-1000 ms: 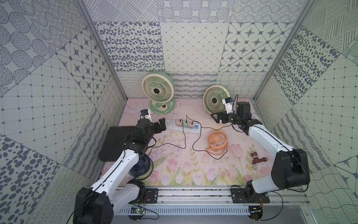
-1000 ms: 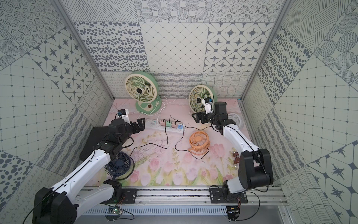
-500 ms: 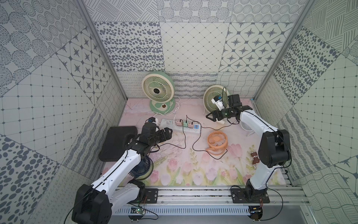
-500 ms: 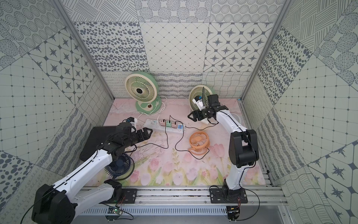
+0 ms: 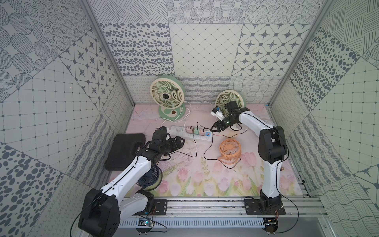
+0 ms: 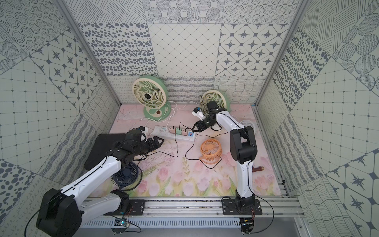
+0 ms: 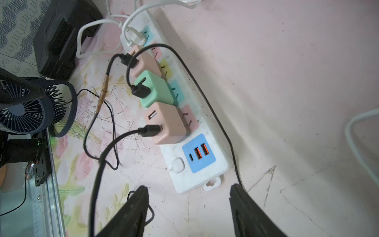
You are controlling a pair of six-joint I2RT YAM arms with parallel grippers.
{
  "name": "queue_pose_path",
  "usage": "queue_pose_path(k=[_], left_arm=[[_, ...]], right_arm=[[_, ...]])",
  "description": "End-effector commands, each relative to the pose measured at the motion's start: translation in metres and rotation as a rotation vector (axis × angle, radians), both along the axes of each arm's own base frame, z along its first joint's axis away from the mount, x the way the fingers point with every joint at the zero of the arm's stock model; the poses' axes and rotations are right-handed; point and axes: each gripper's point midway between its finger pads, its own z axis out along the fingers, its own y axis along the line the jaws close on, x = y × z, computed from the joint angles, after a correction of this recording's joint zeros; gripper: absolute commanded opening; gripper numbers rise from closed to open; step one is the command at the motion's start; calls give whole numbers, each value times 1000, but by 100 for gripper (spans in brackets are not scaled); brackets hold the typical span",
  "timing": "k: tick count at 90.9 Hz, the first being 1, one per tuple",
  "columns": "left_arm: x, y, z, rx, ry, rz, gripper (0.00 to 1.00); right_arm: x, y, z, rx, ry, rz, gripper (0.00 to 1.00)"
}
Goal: Unplug the desk fan from the power strip
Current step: Adjust the socket at the center of the board.
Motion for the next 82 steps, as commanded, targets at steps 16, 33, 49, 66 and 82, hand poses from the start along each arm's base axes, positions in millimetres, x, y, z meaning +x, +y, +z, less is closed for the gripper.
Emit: queue_pose_path(k=[16, 33, 49, 66, 82], left_arm=[[-12, -3, -7, -9, 39, -13, 88], [-12, -1, -9, 2, 40, -11, 88], [-13, -1, -12, 8, 46, -12, 88], [-13, 1, -12, 13, 44, -7, 88], [-12, 2, -14, 22, 45, -4, 88]], right_arm=[[11, 11, -18, -34, 27, 22, 69], [8, 17, -28, -31, 57, 49, 69], [2, 24, -36, -34, 76, 83, 69], [-5, 29, -42, -33, 93, 107, 68], [-14, 30, -44, -40, 104, 127, 65]])
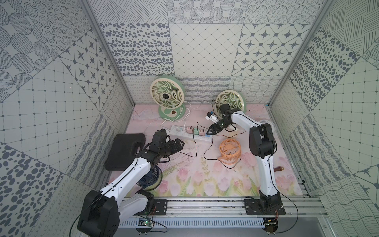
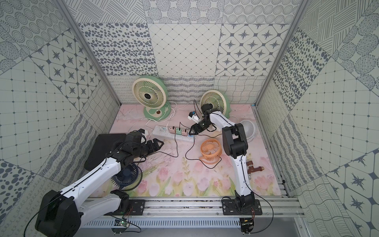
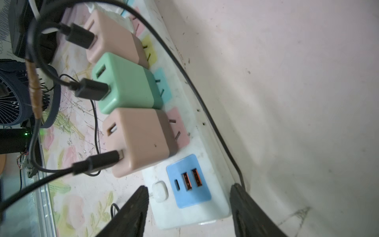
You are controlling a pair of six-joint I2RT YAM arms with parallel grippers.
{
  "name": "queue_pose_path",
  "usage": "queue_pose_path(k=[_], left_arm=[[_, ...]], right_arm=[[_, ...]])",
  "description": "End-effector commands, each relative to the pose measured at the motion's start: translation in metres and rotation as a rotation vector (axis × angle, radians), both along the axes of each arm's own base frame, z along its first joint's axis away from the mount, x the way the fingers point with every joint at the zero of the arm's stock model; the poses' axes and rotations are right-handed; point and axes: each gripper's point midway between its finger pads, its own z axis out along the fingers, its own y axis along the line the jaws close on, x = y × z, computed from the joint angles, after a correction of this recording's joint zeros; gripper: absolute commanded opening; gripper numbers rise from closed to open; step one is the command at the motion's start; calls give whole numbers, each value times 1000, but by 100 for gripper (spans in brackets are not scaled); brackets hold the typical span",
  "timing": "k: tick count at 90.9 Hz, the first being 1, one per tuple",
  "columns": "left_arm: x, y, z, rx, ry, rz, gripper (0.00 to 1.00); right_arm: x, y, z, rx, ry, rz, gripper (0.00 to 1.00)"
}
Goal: Unplug the desk fan from the power strip
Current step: Adjust the socket at the center of the board.
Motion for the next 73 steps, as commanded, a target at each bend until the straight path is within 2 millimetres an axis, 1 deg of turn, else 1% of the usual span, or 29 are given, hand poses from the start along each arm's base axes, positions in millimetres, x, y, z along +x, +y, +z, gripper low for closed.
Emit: queue_pose_path(k=[1, 26, 46, 59, 73], left_arm=[[-1, -1, -2, 18, 3, -9, 88], [4, -2, -2, 23, -1, -14, 86], [11, -5, 0, 20, -8, -14, 82], [18, -8, 2, 8, -13, -16, 79], [25, -13, 4, -6, -17, -26, 72]], right_arm=[[-13, 8, -1, 10, 25, 44, 65], [-33, 7, -3, 17, 56, 71, 61], [-55, 8, -6, 5, 82, 98, 58], [-68, 13, -3, 7, 82, 121, 55], [-78, 16, 3, 16, 81, 134, 52]])
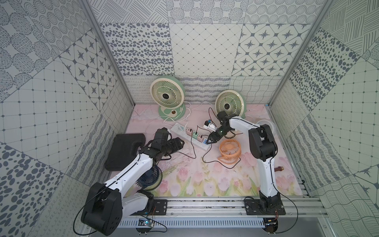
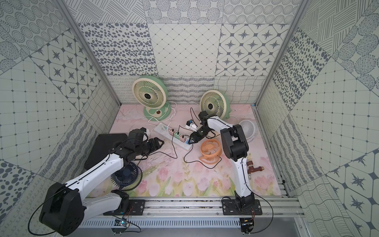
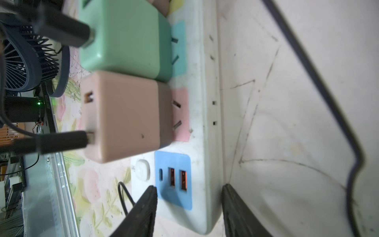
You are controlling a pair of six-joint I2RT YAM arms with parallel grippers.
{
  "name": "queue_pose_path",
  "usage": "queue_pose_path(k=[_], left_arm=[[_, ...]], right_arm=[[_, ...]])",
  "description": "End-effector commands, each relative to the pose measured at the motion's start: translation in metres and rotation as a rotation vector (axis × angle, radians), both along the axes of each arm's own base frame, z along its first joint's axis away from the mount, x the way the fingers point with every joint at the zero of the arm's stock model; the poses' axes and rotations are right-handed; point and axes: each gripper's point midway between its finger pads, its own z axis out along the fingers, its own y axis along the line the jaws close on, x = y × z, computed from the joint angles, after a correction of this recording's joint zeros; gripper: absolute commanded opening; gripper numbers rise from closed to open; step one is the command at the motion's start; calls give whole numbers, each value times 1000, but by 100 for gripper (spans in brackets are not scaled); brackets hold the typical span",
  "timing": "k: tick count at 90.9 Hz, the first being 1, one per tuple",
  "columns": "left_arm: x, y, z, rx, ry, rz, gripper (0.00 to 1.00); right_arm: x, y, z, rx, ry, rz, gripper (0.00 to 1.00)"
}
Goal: Unplug the desk fan from the power strip
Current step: Adjust the socket at the center of the board, then remove the plug from the socket.
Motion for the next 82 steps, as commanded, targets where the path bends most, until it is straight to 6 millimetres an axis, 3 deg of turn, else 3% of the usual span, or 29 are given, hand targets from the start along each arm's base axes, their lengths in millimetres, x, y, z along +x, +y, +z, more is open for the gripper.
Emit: queue_pose_path(k=[1, 24, 37, 54, 72, 82], left_arm=[[13, -11, 11, -21, -44, -28, 71], [34, -30, 9, -112, -41, -76, 47], [47, -44, 5, -214, -12, -107, 26], [62, -60, -7, -328, 48, -118, 12], [73, -73, -16, -421, 82, -125, 0], [77, -78, -26, -461, 115, -121, 0]], right_arm=[[-13, 8, 23, 42, -18, 35, 52], [-3, 1, 44, 7, -96, -51, 53], [14, -13, 73, -40, -224, -194, 55], [18, -26, 109, -58, -303, -335, 55], [1, -7, 135, -57, -390, -303, 56], [-7, 6, 143, -50, -433, -285, 57]])
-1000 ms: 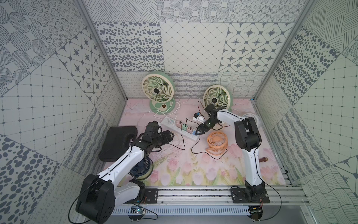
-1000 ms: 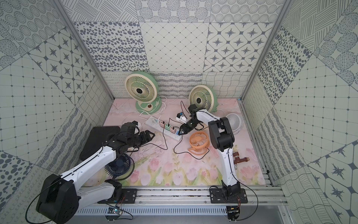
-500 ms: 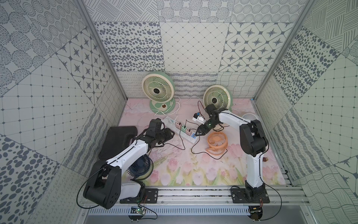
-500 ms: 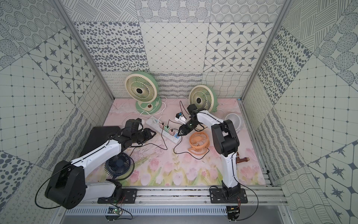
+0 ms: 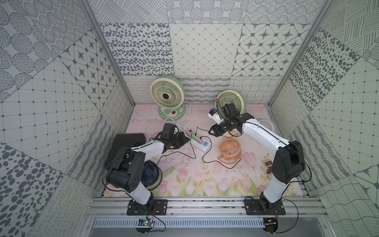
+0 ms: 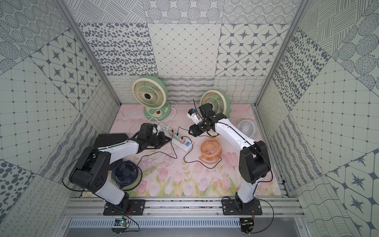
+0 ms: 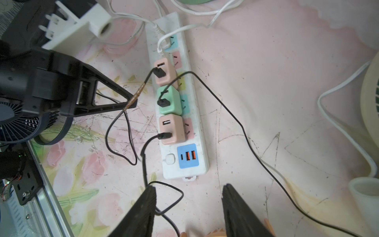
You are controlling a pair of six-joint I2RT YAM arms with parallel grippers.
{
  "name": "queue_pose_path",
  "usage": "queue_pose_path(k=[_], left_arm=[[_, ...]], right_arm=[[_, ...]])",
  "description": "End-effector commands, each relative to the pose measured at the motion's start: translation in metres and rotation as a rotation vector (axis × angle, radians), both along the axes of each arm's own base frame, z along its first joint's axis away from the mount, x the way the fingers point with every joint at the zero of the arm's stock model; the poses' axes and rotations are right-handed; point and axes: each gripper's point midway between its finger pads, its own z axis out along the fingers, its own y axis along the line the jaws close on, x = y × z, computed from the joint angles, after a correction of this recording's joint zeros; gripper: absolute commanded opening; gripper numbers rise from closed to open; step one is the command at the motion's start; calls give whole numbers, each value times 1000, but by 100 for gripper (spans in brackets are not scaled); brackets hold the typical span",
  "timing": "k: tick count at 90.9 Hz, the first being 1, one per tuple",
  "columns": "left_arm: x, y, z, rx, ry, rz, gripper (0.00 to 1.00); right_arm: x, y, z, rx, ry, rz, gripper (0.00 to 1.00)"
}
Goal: Unplug the desk fan from the power strip
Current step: Remove the plug from the socket.
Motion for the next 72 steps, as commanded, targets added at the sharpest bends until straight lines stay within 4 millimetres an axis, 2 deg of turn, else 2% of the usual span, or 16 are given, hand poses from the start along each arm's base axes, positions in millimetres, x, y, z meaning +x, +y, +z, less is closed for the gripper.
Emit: queue_pose_path(k=[1, 11, 28, 72], left_arm=[[14, -23, 17, -178, -19, -37, 0], [17, -28, 7, -216, 7, -38, 0], [18, -35, -8, -243, 42, -34, 0], [20, -40, -27, -276, 90, -22, 0]], right_arm=[[-3, 12, 11, -1, -69, -10, 57], [-11, 28, 8, -2, -94, 27, 60], [-8, 40, -4, -7, -152, 36, 62], [2, 55, -46, 92, -239, 27, 60]])
